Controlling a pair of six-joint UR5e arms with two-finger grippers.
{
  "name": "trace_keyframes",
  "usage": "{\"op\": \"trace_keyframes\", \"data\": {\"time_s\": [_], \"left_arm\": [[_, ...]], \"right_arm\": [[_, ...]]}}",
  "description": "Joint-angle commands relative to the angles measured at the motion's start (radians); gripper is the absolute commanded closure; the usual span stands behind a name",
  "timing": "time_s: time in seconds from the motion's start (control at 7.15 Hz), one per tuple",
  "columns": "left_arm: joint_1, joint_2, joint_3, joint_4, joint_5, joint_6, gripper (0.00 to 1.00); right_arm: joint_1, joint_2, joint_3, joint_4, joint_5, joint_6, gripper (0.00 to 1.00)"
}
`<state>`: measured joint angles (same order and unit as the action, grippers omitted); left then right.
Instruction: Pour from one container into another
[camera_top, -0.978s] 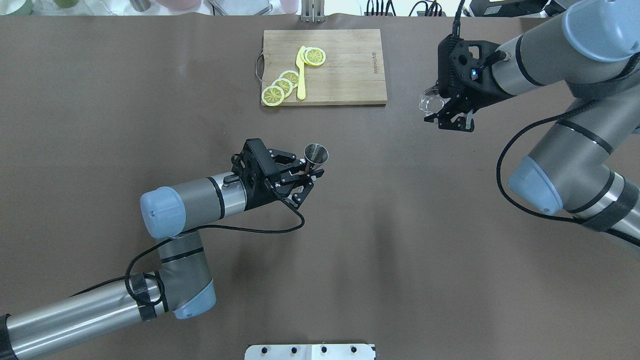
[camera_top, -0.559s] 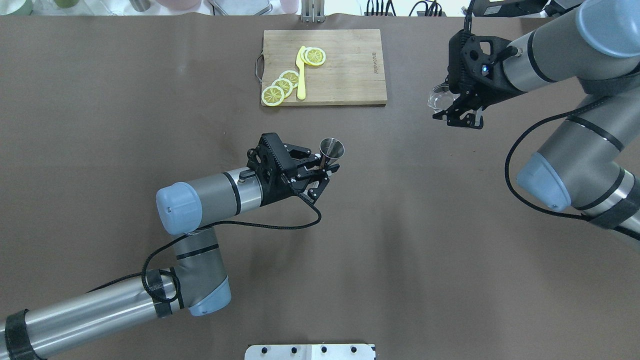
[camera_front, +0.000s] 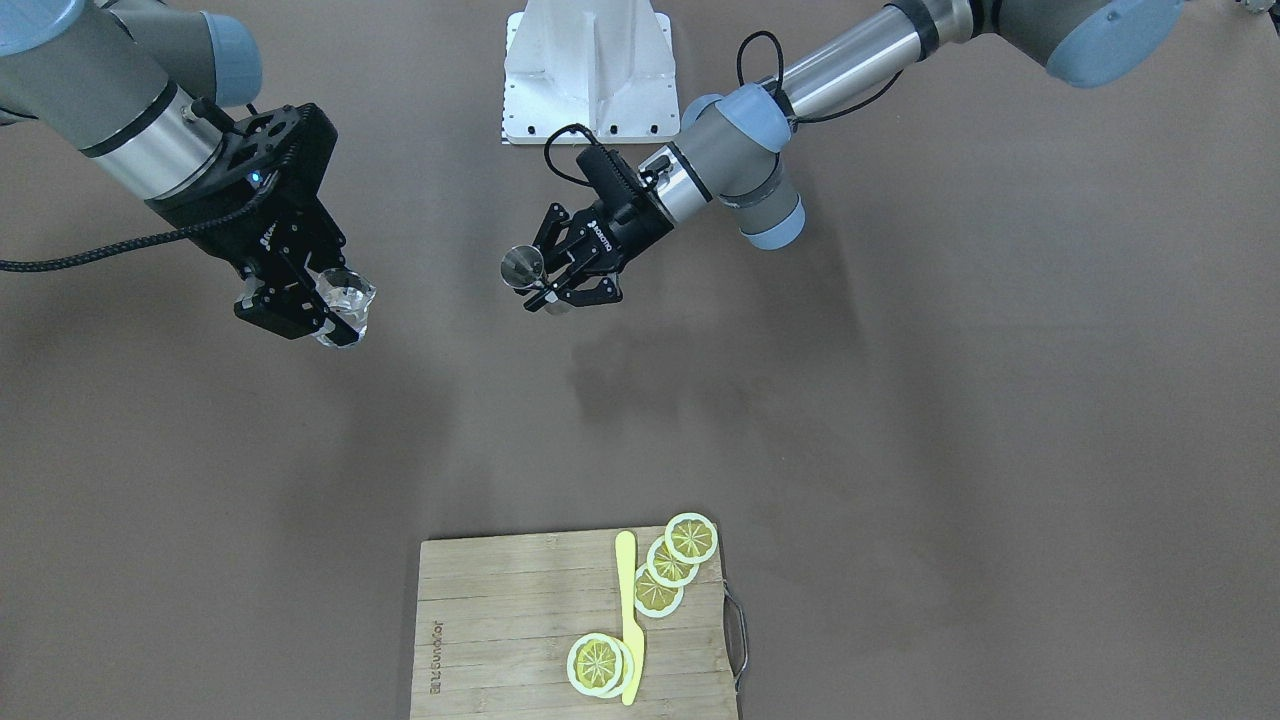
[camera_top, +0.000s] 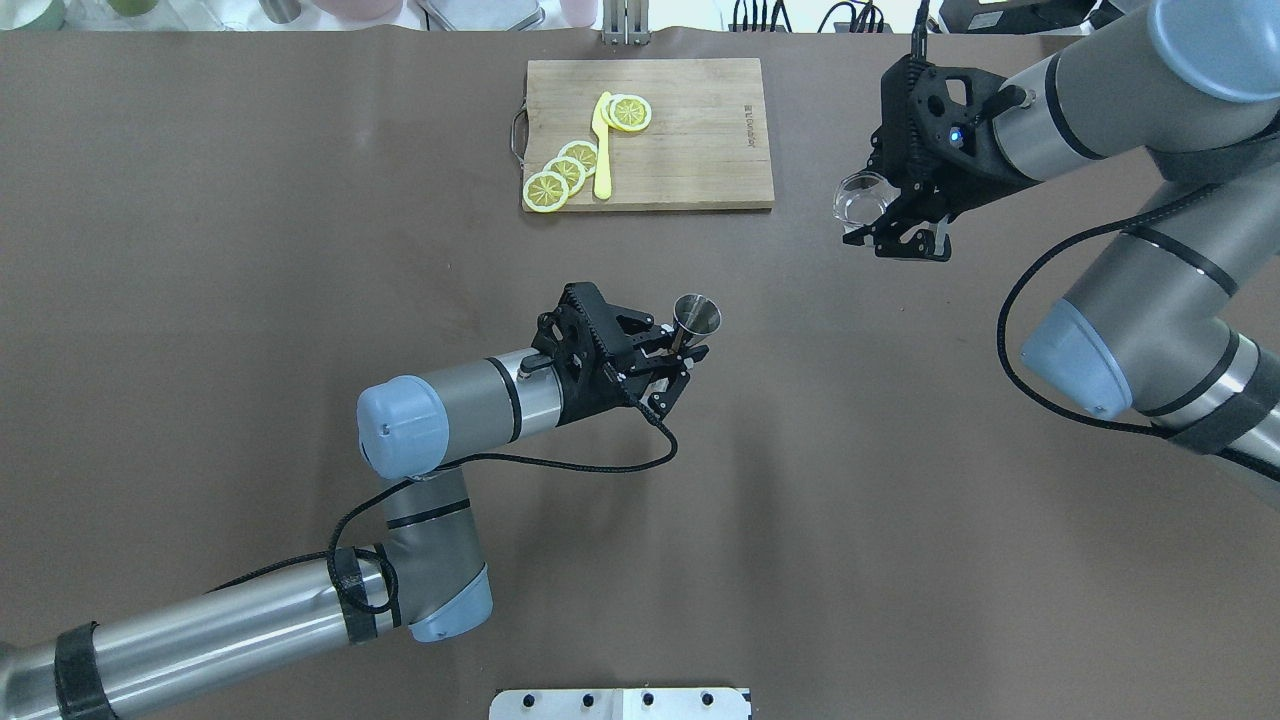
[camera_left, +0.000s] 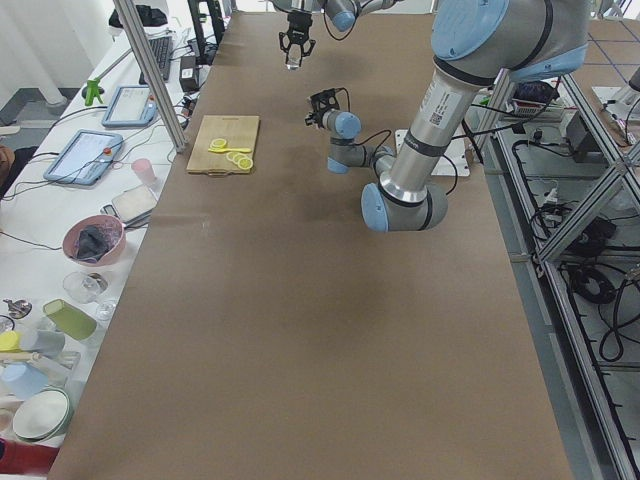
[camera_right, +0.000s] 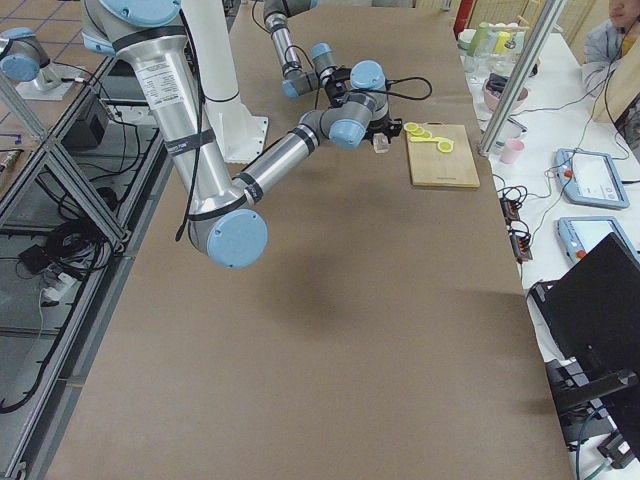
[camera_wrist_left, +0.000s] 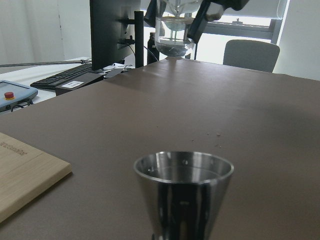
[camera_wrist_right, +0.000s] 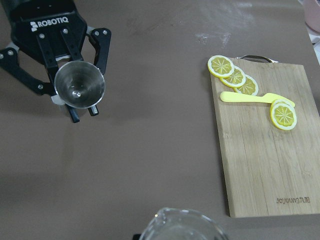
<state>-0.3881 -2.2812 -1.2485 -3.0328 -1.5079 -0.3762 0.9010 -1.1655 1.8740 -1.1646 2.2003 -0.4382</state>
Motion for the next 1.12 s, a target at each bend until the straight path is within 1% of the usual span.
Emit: {"op": "trace_keyframes", "data": {"time_s": [0.0,0.14,0.42,0.56,0.84,0.98], "left_arm": [[0.006,-0.027,0.015,0.027,-0.001,-0.001,1.00],[0.030,-0.044,0.021,0.040,0.002,0.000,1.00],[0.051,-0.044,0.018,0.040,0.035,0.000,1.00],[0.052,-0.043,0.012,0.040,0.035,0.000,1.00],[0.055,-0.038,0.006,0.034,0.037,0.002,1.00],[0.055,-0.040,0.007,0.032,0.037,0.002,1.00]], "right_arm": [[-0.048,0.020,0.014,-0.006,0.001,0.019,1.00],[-0.050,0.027,0.011,-0.006,0.045,0.059,1.00],[-0.050,0.035,0.011,-0.035,0.053,0.061,1.00],[-0.050,0.046,0.040,-0.123,0.052,0.044,1.00],[-0.048,0.044,0.108,-0.290,0.033,-0.054,1.00],[-0.047,0.043,0.108,-0.296,0.032,-0.056,1.00]]}}
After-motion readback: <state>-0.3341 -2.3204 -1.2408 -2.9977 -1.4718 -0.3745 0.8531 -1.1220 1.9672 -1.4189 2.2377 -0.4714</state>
